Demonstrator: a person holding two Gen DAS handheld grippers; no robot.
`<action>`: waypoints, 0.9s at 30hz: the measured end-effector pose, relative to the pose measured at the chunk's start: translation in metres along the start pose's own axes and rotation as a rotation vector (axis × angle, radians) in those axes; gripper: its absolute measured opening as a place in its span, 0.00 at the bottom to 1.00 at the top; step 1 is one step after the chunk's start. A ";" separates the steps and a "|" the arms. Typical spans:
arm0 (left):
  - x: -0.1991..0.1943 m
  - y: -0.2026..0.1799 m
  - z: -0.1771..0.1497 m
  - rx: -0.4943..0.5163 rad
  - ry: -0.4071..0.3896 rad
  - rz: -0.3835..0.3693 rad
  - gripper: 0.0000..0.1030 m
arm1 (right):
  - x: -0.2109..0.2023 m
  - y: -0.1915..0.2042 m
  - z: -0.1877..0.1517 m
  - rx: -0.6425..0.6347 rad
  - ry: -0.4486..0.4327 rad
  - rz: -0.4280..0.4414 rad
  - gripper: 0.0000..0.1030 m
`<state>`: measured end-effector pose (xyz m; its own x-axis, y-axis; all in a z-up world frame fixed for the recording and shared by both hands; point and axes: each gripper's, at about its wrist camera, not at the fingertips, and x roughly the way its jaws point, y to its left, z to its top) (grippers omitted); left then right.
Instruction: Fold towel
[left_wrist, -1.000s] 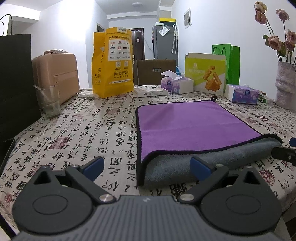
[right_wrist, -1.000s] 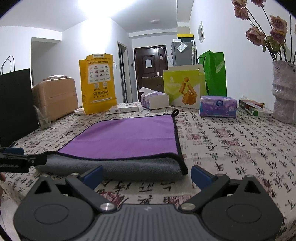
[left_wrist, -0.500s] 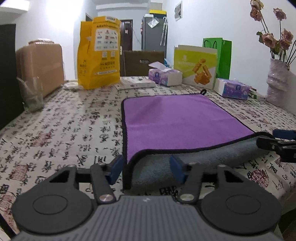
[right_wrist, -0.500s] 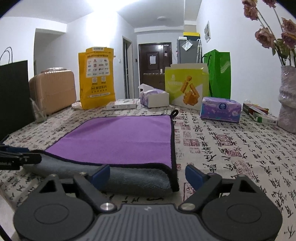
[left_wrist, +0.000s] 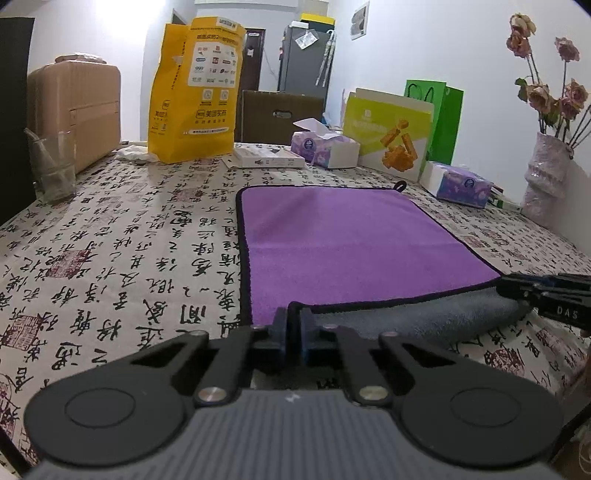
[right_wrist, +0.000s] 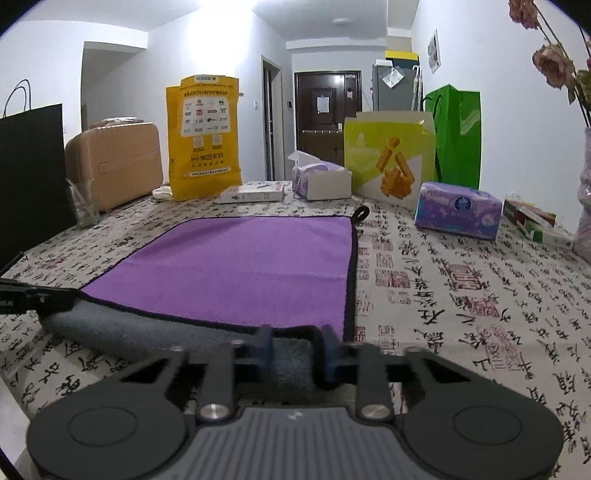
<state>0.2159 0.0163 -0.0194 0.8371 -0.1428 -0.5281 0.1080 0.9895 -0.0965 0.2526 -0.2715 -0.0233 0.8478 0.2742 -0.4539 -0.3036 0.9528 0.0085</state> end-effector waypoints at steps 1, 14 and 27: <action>0.000 0.000 0.000 0.008 0.002 -0.008 0.07 | -0.001 -0.001 0.000 -0.002 -0.002 0.000 0.16; 0.007 0.000 0.003 0.050 0.044 -0.042 0.05 | 0.006 -0.011 0.005 -0.012 0.069 0.033 0.06; 0.009 0.002 0.026 0.094 -0.015 -0.011 0.05 | 0.012 -0.002 0.030 -0.093 0.009 -0.006 0.04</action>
<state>0.2375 0.0172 -0.0021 0.8435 -0.1540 -0.5146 0.1665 0.9858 -0.0222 0.2764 -0.2666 -0.0023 0.8458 0.2670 -0.4619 -0.3378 0.9381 -0.0764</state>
